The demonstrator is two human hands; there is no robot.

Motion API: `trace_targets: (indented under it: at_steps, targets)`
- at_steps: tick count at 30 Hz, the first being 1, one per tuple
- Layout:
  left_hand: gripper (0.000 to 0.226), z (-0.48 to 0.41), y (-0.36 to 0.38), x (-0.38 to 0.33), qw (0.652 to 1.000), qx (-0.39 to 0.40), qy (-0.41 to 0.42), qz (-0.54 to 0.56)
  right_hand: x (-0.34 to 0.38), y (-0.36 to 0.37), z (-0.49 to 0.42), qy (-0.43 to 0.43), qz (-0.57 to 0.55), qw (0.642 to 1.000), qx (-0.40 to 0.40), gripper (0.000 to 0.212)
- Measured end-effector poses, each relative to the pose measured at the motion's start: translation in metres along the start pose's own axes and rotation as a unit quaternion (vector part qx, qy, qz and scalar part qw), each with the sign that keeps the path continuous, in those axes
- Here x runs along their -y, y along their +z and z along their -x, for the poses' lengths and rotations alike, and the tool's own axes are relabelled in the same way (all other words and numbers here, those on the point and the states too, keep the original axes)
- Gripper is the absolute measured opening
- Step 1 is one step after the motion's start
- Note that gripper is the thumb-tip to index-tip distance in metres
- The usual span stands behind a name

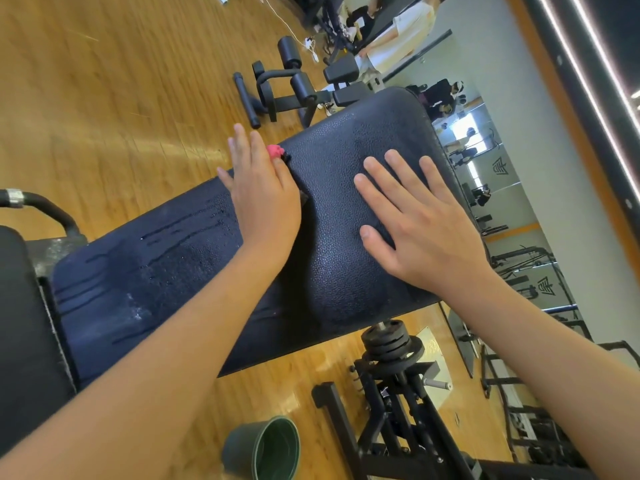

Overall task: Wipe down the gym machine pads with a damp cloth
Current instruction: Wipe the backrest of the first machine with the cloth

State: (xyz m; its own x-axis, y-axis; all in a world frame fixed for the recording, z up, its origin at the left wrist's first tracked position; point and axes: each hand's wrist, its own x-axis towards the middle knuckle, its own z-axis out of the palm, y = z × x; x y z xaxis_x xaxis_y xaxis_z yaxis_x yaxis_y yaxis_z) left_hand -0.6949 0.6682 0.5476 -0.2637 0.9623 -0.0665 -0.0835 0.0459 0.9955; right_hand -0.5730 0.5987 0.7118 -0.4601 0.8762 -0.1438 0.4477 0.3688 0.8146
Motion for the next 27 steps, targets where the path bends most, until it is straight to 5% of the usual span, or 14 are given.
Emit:
trace_targets:
  at_steps: [15,27]
  targets:
    - [0.055,0.119,0.002,0.025,0.997,0.056,0.032,0.031,0.000,0.000,0.000,0.000,-0.003,1.000,0.004,0.064]
    - [0.051,0.078,0.017,0.003,0.999,-0.014,-0.016,0.040,0.000,0.001,0.001,0.002,-0.002,1.000,-0.001,0.063]
